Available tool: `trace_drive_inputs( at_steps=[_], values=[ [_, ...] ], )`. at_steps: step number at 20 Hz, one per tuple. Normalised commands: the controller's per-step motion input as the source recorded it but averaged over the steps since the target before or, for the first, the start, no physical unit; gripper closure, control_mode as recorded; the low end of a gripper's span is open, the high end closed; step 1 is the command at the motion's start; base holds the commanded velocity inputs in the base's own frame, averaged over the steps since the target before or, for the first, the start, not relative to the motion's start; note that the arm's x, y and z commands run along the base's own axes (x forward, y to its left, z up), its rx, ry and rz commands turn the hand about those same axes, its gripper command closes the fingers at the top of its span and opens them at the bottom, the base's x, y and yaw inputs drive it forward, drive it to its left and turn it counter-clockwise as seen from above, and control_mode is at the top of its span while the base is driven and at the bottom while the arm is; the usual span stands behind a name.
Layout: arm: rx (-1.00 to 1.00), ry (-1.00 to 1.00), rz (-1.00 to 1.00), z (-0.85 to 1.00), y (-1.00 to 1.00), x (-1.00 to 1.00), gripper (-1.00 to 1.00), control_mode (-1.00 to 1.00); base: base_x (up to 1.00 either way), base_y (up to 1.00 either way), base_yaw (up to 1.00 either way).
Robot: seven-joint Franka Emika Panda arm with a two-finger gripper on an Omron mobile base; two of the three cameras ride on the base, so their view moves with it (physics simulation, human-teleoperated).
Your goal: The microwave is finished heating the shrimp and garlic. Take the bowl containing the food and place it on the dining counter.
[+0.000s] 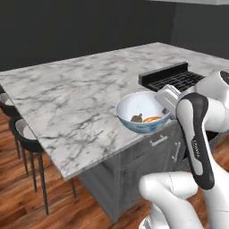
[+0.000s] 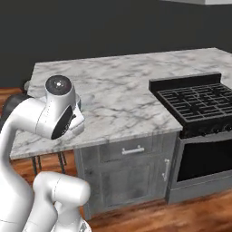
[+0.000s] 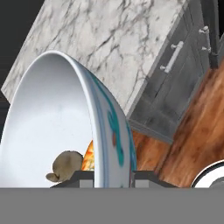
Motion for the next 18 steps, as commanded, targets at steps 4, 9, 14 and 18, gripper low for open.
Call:
trace_drive_inputs(
  at_steps=[4, 9, 14, 18],
  values=[
    [0.00, 0.00, 0.00, 0.00, 0.00, 0.00, 1.00, 1.00, 0.91, -0.58, 0.58],
    [0.00, 0.00, 0.00, 0.00, 0.00, 0.00, 1.00, 1.00, 0.53, -0.97, 0.36],
    [0.00, 0.00, -0.01, -0.02, 0.02, 0.20, 1.00, -1.00, 0.54, -0.27, 0.09],
    [0.01, 0.05, -0.12, -0.28, 0.14, 1.00, 1.00, -1.00, 0.00, 0.00, 0.00]
  ],
)
